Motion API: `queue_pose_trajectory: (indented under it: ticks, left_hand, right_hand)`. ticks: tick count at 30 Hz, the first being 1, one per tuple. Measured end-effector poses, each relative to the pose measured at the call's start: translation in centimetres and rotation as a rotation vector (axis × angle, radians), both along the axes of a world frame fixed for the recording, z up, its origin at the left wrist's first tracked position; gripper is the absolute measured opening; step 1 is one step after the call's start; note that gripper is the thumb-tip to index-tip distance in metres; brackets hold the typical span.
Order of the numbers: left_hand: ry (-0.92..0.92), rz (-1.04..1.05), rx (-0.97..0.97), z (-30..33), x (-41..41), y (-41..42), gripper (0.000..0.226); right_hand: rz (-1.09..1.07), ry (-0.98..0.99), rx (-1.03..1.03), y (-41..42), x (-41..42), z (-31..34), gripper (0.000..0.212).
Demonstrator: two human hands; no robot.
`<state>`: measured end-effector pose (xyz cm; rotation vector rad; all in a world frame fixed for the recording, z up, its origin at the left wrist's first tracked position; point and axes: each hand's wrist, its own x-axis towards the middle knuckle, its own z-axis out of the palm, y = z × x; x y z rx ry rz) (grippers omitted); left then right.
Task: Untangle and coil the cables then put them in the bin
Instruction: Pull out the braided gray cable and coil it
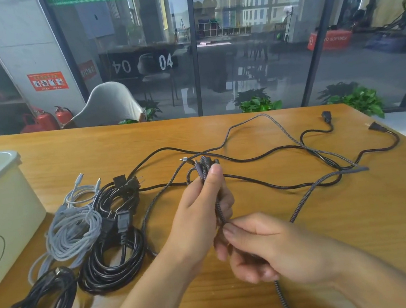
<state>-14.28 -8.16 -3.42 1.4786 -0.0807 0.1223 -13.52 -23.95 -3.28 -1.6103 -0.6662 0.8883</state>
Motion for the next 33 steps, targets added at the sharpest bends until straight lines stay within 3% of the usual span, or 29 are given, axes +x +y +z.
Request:
queue_pose_trajectory:
  ticks: [3,11,16,20,28,33]
  left_hand:
    - [-0.002,-0.008,-0.209,0.3,0.3,0.5,0.044]
    - [0.081,-0.172,-0.548,1.7,-0.3,0.5,0.039]
    - [0.098,-0.281,-0.679,2.4,-0.7,1.2,0.043]
    - [0.061,-0.267,-0.618,3.2,-0.9,2.6,0.043]
    - [0.158,-0.355,-0.268,2.9,-1.0,2.3,0.041]
    - [0.179,-0.452,-0.068,2.8,-1.3,2.4,0.039]
  right_hand:
    - [0.022,-0.002,0.035,1.2,-0.7,-1.0,0.037]
    - [0.125,-0.096,-0.005,0.7,0.6,-1.5,0.046]
    - [0.161,-0.327,-0.217,-0.8,1.9,-1.0,0.048]
    - [0.065,-0.595,-0.457,-3.3,4.4,-0.9,0.049]
    - [-0.102,-0.588,-0.458,-7.0,6.9,-0.4,0.059]
    - [-0.371,-0.686,-0.536,-8.5,7.1,0.8,0.049]
